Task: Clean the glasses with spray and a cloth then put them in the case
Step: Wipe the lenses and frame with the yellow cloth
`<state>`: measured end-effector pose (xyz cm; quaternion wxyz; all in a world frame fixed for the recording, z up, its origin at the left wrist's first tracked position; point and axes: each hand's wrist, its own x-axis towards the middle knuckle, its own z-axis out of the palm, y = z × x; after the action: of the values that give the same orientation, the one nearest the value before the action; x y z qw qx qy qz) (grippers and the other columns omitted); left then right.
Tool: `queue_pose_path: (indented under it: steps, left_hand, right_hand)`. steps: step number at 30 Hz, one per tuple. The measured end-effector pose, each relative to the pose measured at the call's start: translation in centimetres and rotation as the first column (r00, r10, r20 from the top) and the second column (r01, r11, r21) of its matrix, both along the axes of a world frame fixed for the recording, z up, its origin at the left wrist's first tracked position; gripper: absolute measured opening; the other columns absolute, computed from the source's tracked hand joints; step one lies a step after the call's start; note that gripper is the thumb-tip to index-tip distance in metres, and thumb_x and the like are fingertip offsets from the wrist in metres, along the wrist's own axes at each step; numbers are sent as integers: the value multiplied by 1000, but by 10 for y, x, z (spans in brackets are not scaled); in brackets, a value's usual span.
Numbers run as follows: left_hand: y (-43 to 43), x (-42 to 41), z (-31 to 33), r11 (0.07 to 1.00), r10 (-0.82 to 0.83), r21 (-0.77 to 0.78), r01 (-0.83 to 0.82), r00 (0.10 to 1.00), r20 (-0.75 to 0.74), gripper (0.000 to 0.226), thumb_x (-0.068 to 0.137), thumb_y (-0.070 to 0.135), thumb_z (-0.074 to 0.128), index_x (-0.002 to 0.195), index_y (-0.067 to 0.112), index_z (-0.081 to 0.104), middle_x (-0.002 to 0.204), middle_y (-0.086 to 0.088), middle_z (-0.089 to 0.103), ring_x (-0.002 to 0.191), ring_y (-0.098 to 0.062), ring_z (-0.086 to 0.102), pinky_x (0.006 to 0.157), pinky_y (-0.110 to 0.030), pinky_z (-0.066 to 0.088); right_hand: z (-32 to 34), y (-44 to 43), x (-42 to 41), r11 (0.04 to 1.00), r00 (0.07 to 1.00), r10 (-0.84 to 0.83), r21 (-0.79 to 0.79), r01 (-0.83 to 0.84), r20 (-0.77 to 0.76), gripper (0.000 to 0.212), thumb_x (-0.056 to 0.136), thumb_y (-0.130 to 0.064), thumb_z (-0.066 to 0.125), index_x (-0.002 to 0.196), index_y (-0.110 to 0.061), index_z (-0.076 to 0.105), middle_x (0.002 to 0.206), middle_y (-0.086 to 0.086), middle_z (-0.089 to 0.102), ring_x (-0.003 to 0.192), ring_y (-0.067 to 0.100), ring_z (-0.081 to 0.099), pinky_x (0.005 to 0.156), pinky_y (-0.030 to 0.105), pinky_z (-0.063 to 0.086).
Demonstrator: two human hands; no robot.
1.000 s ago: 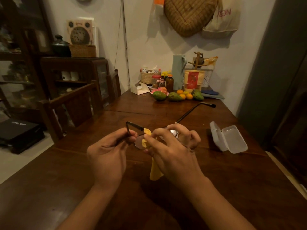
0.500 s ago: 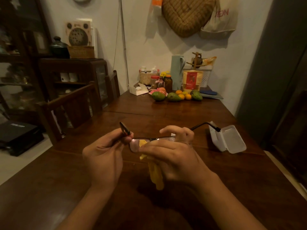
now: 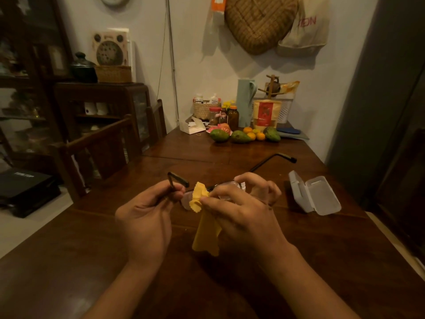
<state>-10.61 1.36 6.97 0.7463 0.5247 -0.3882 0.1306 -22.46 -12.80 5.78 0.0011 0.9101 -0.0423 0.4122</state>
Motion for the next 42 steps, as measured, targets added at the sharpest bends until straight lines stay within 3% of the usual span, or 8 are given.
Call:
queue_pose_path:
  steps: [6,11,14,23,31,37,40,42]
  left_hand:
    - [-3,0,-1,999,-46,-26,43,995,-92,34,75,-22,59,104,-7,67,83,7,75,75,-7,71,68,-14,55]
    - [-4,1,0,999,45,12,-43,989,-138,47,74,-18,65,80,28,76,81,5,75,73,-9,72,65,-18,56]
    - [-4,1,0,998,56,30,-53,993,-106,49,74,-16,66,80,31,76,82,6,75,76,-11,73,66,-19,57]
    - [-4,-1,-3,993,-116,-14,115,976,-187,42,74,-26,55,97,6,70,80,-6,75,76,-20,71,71,-25,58]
    - [-6,-2,-3,998,-39,50,46,990,-133,38,75,-25,59,93,7,72,83,-9,73,77,-20,73,70,-21,57]
    - [-7,0,-5,997,-31,65,40,990,-136,43,74,-24,61,86,15,73,86,-3,75,78,-17,73,70,-24,58]
    - [-7,-1,-5,997,-48,48,55,990,-136,42,74,-25,61,90,12,73,87,-4,75,76,-15,73,69,-19,57]
    - [-7,-1,-5,997,-71,22,74,989,-134,44,73,-26,60,92,12,72,87,-4,75,77,-17,73,70,-20,57]
  right_hand:
    - [-2,16,7,998,999,6,-68,-9,-47,36,97,-47,48,124,-33,67,127,-13,62,128,23,39,86,46,42]
    - [1,8,5,979,997,70,-187,-74,-30,26,96,-42,59,118,-37,70,125,-16,65,125,25,47,87,46,31]
    - [4,4,3,976,992,101,-202,-84,75,16,91,-41,66,100,-33,76,112,-16,70,124,22,44,87,44,24]
    - [-3,13,8,993,994,-7,-116,-5,-105,37,95,-43,48,128,-36,62,129,-7,60,128,26,33,89,42,27]
    - [5,-1,1,1000,995,17,-7,-18,-101,27,90,-45,53,104,-34,74,115,-13,65,132,26,35,87,54,38]
    - [2,6,5,997,985,-17,-79,3,-169,40,88,-38,56,127,-41,62,131,-5,60,128,29,31,85,41,23]
    - [5,4,2,999,985,49,-9,-51,-167,33,89,-41,54,119,-41,67,129,-7,60,130,29,32,84,42,31]
    - [8,1,-1,998,992,55,-12,-56,-113,23,86,-38,65,108,-39,73,121,-10,64,129,27,32,88,40,22]
